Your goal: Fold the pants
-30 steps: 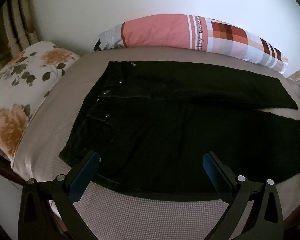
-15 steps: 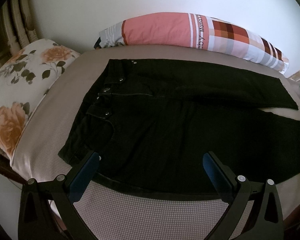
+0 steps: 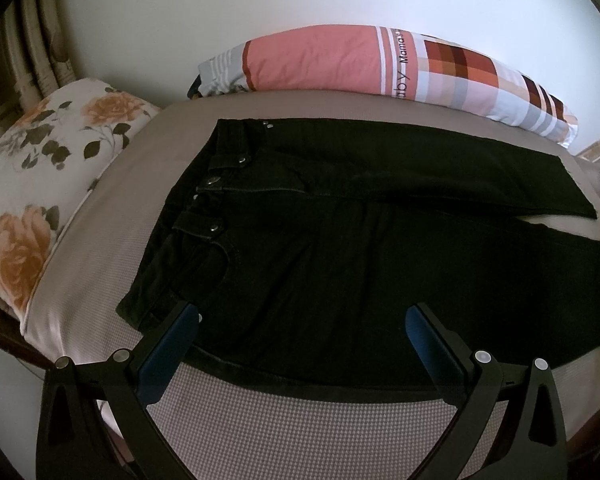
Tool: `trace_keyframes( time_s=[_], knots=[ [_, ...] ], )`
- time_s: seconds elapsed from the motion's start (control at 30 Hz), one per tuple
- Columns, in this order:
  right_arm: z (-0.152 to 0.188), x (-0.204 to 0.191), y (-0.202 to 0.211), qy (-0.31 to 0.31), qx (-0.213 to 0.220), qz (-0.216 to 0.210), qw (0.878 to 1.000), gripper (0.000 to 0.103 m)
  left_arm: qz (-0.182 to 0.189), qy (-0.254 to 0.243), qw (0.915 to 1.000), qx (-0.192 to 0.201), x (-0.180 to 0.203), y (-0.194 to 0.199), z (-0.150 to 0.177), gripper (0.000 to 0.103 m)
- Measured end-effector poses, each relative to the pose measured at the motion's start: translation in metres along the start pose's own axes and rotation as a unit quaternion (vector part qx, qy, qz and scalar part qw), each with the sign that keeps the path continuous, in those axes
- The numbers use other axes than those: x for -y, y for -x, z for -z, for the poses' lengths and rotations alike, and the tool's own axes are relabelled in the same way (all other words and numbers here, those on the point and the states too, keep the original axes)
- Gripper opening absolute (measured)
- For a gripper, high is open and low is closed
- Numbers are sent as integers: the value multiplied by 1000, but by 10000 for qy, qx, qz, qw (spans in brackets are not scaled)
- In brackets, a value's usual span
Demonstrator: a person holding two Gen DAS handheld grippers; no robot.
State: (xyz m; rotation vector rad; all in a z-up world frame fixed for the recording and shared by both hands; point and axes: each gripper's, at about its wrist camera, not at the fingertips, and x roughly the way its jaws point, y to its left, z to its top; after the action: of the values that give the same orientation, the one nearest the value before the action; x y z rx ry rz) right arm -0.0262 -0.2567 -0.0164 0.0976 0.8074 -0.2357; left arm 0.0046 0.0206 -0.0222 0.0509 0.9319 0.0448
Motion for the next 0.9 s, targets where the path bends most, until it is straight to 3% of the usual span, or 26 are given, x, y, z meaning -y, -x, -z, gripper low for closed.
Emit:
trace_keyframes(
  time_s=[0.9],
  knots=[
    [-2,-6,1,-5,12,-42,10000,103,-39,-17,10000,4,-2,1,-6,103]
  ],
)
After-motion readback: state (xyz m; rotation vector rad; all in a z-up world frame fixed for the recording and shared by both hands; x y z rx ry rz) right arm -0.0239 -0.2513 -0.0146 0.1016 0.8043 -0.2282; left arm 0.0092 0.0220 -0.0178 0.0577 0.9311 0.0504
